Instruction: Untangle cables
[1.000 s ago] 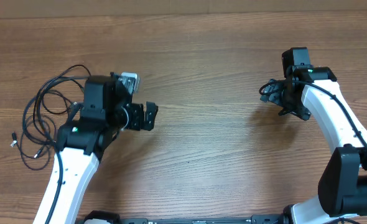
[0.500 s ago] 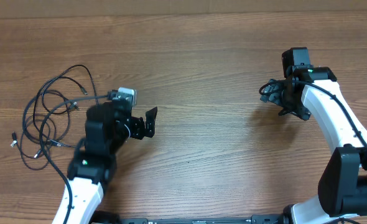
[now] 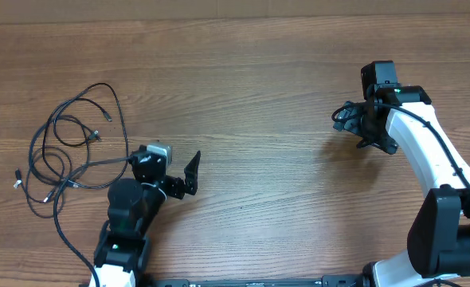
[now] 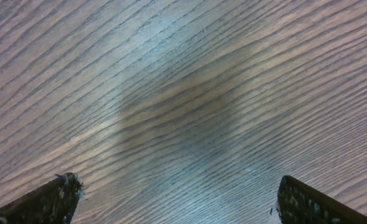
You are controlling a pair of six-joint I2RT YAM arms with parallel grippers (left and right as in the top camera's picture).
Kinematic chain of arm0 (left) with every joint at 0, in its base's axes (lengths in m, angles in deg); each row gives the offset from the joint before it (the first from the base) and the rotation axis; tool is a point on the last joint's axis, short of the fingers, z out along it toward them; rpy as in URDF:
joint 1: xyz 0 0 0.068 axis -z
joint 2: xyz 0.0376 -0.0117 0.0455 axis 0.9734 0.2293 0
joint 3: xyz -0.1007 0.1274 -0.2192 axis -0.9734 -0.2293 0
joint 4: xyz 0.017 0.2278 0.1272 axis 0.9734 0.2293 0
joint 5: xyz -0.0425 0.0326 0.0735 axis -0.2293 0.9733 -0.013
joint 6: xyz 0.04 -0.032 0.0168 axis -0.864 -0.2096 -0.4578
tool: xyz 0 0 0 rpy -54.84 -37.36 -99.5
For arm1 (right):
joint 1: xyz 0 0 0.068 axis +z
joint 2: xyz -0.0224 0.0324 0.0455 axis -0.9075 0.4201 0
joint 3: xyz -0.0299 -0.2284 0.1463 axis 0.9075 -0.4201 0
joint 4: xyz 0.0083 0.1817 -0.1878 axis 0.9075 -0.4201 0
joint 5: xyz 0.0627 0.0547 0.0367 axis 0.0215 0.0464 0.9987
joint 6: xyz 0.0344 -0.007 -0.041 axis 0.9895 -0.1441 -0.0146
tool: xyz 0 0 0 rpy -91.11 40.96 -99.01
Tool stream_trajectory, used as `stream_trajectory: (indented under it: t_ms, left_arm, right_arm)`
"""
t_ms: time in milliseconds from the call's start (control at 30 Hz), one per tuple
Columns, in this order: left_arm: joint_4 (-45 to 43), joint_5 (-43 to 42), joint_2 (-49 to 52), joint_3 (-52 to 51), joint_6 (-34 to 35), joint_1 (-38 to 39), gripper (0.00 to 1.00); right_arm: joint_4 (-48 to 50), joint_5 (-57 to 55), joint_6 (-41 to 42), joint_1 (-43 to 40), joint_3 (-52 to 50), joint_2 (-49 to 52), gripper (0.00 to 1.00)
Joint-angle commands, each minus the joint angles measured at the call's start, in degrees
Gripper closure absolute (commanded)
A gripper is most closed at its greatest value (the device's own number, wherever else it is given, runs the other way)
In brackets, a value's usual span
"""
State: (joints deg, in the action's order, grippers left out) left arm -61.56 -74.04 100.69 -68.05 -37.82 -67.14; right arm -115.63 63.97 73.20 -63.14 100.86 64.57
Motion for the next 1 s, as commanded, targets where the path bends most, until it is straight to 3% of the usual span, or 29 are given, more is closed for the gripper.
stream_trajectory:
  t_ms: [0,300,433,967]
  left_arm:
    - [-0.5,0.3,-2.6,-2.7,0.3,-1.0,0.00]
    - [-7.3,0.9,-8.4,-11.4,0.3,-1.4,0.00]
    - [-5.5,1.6,-10.1,-11.5,0.3,-1.7,0.01]
    - [16.4,3.2,-28.1,-11.5,-0.6,-3.7,0.00]
  right_arm:
    - [0.1,-0.8,0.0,0.2,-0.3,0.3,0.00]
    - [0.1,-0.8,0.0,0.2,-0.3,0.3,0.00]
    - [0.1,-0.8,0.0,0.2,-0.3,0.3,0.00]
    - [0.1,-0.8,0.0,0.2,-0.3,0.3,0.00]
